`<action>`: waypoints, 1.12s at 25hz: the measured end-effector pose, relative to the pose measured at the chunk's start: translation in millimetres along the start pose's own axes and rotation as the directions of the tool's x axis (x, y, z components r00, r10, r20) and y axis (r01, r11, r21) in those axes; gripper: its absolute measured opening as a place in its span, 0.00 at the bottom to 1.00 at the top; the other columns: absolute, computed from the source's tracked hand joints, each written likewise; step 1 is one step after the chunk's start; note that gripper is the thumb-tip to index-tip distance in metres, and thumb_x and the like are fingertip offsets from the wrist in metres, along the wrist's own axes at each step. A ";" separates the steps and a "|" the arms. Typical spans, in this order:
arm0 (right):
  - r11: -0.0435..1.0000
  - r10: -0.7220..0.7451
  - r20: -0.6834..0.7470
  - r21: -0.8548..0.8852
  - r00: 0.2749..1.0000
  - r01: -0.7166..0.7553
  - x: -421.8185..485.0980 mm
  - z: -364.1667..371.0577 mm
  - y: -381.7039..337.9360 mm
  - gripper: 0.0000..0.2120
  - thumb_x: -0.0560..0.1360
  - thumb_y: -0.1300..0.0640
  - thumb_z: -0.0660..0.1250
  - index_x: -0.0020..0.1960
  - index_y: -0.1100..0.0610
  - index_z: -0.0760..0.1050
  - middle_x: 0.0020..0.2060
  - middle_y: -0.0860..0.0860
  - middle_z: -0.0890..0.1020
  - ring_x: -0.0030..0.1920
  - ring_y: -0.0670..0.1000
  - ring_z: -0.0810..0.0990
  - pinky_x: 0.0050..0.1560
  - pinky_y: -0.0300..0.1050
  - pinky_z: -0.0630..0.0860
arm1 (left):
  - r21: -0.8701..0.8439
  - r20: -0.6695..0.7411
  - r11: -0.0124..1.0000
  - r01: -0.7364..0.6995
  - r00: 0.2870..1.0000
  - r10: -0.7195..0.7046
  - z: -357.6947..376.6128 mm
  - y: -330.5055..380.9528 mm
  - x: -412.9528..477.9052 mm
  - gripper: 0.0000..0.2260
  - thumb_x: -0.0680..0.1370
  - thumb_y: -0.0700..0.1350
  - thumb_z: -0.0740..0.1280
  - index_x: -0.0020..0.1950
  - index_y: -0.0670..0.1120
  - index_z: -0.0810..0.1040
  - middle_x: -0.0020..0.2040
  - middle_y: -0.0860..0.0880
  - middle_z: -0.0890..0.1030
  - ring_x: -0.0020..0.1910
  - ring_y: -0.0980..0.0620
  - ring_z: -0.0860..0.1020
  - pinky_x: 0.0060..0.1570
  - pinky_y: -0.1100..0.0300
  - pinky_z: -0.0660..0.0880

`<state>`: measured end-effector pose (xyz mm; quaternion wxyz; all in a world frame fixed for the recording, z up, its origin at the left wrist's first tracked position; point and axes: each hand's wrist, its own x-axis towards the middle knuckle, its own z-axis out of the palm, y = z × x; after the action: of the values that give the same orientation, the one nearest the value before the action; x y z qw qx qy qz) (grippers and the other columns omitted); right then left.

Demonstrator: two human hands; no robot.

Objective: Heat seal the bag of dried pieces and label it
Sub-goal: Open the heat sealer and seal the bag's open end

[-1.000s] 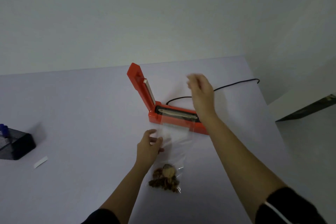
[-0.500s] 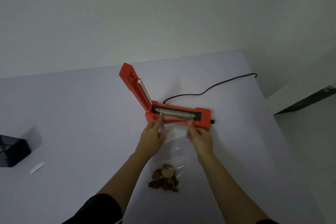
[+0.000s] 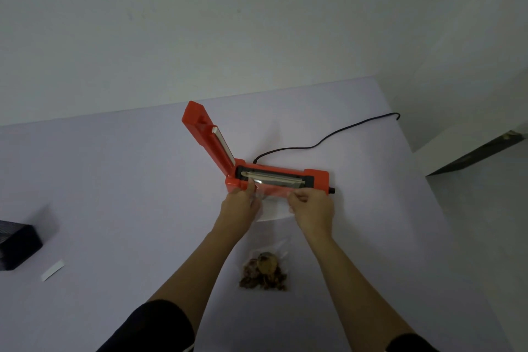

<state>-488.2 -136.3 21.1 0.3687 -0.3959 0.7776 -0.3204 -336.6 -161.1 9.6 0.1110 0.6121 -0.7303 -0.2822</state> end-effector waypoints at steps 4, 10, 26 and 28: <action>0.981 -0.135 0.013 -0.136 0.991 0.135 -1.0 -1.4 1.1 0.08 0.75 0.57 0.66 0.45 0.60 0.82 0.34 0.54 0.84 0.30 0.49 0.78 0.29 0.30 0.67 | -0.037 0.014 0.999 0.029 0.999 -0.028 -0.9 2.5 4.0 0.13 0.80 0.44 0.59 0.62 0.40 0.71 0.49 0.42 0.80 0.39 0.50 0.76 0.42 0.60 0.75; 0.966 -0.249 -0.019 -0.075 0.968 0.247 -3.2 1.0 1.7 0.07 0.74 0.57 0.67 0.45 0.59 0.82 0.32 0.53 0.83 0.31 0.49 0.79 0.33 0.37 0.75 | -0.054 0.016 0.998 0.045 0.999 -0.044 1.1 -8.1 6.4 0.10 0.78 0.43 0.62 0.58 0.42 0.75 0.41 0.47 0.77 0.37 0.50 0.74 0.44 0.58 0.76; 0.948 -0.121 0.149 0.312 0.981 0.069 4.4 3.3 0.9 0.03 0.72 0.55 0.70 0.45 0.50 0.81 0.37 0.47 0.84 0.36 0.46 0.81 0.38 0.41 0.80 | -0.073 -0.010 0.997 0.016 1.000 -0.016 2.5 -11.3 1.5 0.14 0.80 0.47 0.59 0.63 0.44 0.72 0.50 0.45 0.82 0.43 0.47 0.81 0.46 0.60 0.77; 0.955 -0.097 0.195 0.293 0.976 0.037 5.7 0.8 3.2 0.03 0.73 0.52 0.69 0.45 0.49 0.81 0.36 0.47 0.83 0.34 0.46 0.80 0.34 0.37 0.77 | -0.072 -0.026 0.997 0.007 1.000 -0.009 3.4 -12.2 0.4 0.14 0.80 0.46 0.59 0.64 0.45 0.72 0.50 0.44 0.82 0.44 0.47 0.81 0.47 0.57 0.78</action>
<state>-491.1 -139.8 16.4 0.4901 -0.3955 0.6662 -0.3994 -328.2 -161.8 0.0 0.1415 0.6142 -0.7158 -0.3007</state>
